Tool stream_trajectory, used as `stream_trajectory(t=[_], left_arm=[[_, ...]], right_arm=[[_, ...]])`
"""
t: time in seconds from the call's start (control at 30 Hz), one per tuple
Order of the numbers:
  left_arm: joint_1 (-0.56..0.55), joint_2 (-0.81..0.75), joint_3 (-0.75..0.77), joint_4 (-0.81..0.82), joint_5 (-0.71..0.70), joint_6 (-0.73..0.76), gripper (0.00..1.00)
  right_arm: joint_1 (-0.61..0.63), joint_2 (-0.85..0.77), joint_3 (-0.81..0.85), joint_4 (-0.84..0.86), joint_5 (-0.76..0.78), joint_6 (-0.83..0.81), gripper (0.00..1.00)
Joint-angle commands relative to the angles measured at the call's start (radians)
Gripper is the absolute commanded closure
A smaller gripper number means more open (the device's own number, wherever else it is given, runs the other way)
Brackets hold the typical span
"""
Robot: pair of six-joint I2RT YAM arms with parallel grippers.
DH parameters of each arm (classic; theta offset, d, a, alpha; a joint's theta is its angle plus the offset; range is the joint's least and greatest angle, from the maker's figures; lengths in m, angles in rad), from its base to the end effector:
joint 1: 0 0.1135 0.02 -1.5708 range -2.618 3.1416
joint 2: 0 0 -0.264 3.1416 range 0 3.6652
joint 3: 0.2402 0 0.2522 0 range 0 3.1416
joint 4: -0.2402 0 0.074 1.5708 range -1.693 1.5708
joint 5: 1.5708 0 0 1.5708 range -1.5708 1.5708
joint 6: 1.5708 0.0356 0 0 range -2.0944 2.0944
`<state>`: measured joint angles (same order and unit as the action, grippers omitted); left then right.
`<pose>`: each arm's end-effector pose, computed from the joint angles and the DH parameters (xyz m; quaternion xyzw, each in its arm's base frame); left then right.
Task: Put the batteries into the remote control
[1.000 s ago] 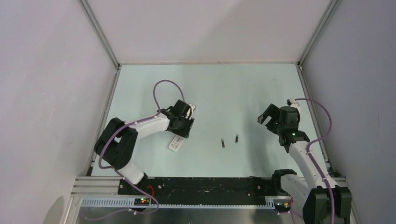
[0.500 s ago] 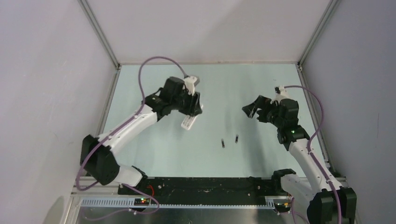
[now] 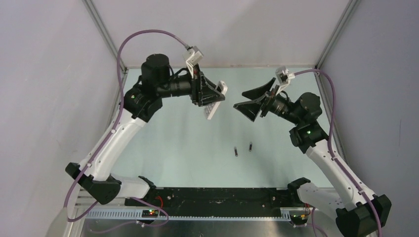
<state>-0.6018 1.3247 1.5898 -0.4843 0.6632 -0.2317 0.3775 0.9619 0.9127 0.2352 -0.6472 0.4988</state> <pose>0.2151 -0.1743 0.4694 0.3359 0.6876 -0.4717 0.4380 0.1940 0.1000 0.3969 -0.2076 0.6190 0.4934 0.5747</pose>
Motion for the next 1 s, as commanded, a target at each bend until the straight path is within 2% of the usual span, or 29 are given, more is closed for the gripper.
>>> stream_trajectory(t=[0.0,0.3,0.7,0.97], left_arm=[[-0.005,-0.038,0.105,0.019,0.222,-0.029,1.0],[-0.019,-0.084,0.151,0.05,0.346,0.012,1.0],[-0.049,-0.098,0.13,0.064,0.368,0.027,1.0],[-0.057,-0.104,0.1,0.063,0.341,0.031,1.0]], right_arm=[[0.08,0.021,0.029,0.211,-0.151,0.003,0.01],[0.217,0.061,0.029,0.427,-0.269,0.007,0.0],[0.392,0.195,0.049,0.56,-0.143,-0.001,0.0],[0.43,0.27,0.067,0.646,-0.112,0.06,0.01]])
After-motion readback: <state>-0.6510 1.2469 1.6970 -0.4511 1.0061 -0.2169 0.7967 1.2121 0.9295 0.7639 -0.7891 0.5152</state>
